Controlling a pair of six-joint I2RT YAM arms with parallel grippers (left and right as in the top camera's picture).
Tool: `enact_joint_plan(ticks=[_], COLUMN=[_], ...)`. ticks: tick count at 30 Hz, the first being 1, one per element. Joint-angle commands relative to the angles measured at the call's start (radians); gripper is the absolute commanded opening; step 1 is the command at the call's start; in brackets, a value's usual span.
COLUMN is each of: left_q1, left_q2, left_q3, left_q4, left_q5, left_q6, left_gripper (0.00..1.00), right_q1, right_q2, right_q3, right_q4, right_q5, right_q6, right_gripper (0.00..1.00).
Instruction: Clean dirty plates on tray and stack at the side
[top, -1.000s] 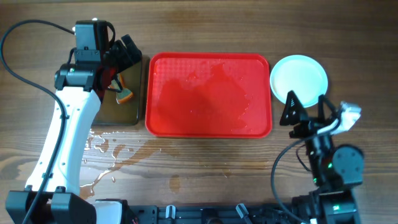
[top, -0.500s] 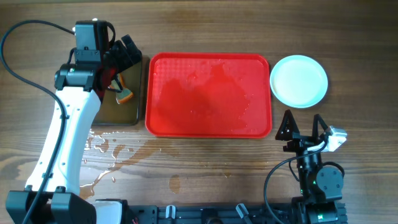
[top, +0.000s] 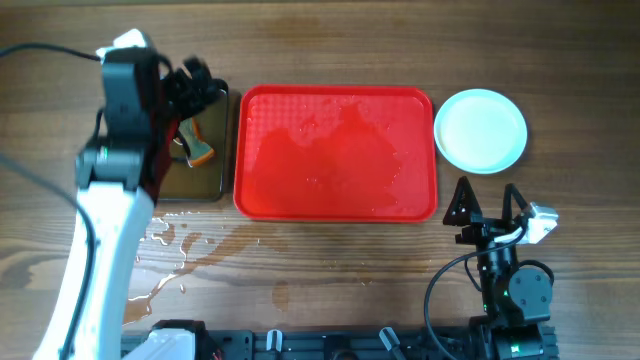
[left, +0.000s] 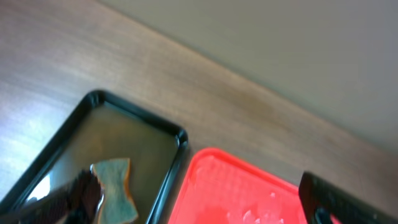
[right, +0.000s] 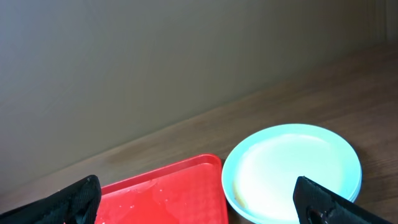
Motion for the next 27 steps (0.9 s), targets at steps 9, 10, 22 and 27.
enact_joint_plan(ticks=[9,10,22,27], left_q1=[0.063,0.070,0.107,0.108], left_q2=[-0.873,-0.929,-1.249,-1.248], left_q3=[-1.004,-1.030,-1.135,-1.135], left_q4=[0.533,0.528,0.344,0.344], left_q5=[-0.020,-0.021,0.029,0.029], left_q6=[0.028,0.031,0.105,0.105], left_gripper=[1.00,1.00,1.00,1.00], right_q1=[0.005,0.005,0.005,0.005], right_q2=[-0.012,-0.012,-0.012,-0.012], right_q3=[-0.002,-0.002,-0.002,-0.002], right_q4=[0.003,0.003,0.003,0.003], right_q5=[0.000,0.000,0.000,0.000], right_q6=[-0.017,-0.017,-0.017,-0.018], right_gripper=[1.00,1.00,1.00,1.00])
